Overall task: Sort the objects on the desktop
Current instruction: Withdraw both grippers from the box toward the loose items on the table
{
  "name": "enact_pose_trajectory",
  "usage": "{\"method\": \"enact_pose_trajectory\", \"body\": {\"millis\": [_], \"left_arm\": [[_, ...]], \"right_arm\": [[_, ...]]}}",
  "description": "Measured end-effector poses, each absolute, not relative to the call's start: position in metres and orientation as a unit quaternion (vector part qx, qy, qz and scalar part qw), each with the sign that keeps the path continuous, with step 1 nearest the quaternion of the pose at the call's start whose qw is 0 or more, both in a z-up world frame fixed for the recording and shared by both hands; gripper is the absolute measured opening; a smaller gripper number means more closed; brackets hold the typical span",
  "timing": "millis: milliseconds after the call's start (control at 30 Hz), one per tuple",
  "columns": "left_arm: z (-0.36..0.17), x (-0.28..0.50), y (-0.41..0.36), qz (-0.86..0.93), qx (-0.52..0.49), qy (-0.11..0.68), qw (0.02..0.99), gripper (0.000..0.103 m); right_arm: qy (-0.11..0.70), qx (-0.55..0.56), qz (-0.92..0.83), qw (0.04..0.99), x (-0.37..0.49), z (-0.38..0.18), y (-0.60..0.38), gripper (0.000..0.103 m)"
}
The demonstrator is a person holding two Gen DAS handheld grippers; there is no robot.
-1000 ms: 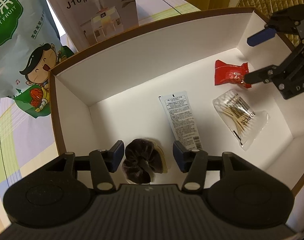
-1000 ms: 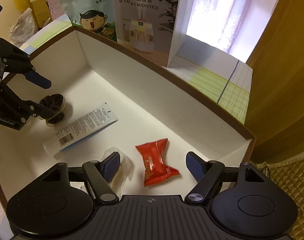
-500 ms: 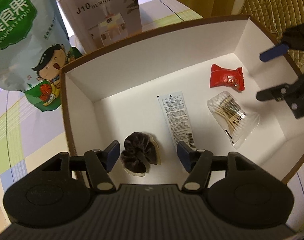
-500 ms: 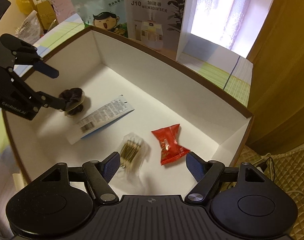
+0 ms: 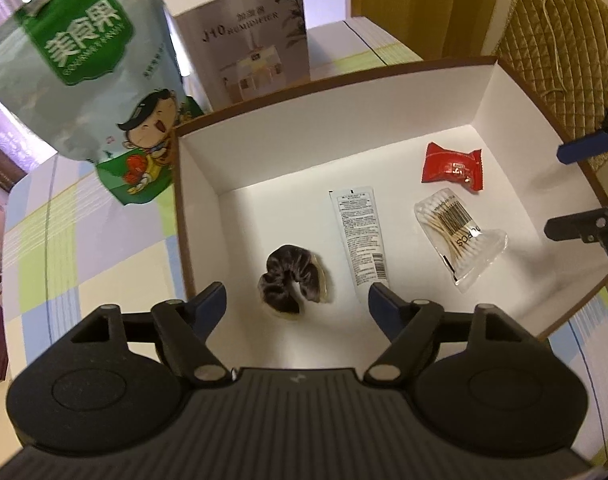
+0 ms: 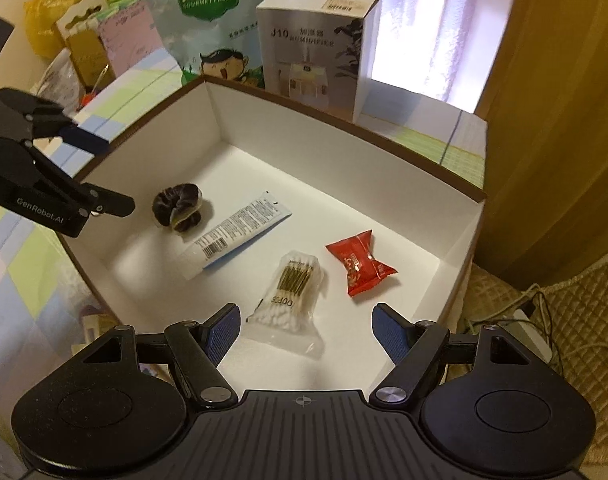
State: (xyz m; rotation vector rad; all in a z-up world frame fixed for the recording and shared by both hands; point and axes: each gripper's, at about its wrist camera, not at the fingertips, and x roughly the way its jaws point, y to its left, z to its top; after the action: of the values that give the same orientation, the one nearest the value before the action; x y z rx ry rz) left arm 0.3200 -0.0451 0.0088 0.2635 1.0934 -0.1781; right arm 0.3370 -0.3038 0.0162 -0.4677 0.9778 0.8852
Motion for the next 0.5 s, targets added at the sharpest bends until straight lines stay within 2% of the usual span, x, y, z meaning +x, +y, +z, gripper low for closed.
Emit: {"method": "enact_pose_trajectory", "body": {"millis": [500], "left_arm": [[0.053,0.257,-0.038,-0.051,0.111,0.468,0.875,0.084]], "right_arm": [[0.432,-0.119,0.372,0.813,0.287,0.047,-0.328,0.079]]}}
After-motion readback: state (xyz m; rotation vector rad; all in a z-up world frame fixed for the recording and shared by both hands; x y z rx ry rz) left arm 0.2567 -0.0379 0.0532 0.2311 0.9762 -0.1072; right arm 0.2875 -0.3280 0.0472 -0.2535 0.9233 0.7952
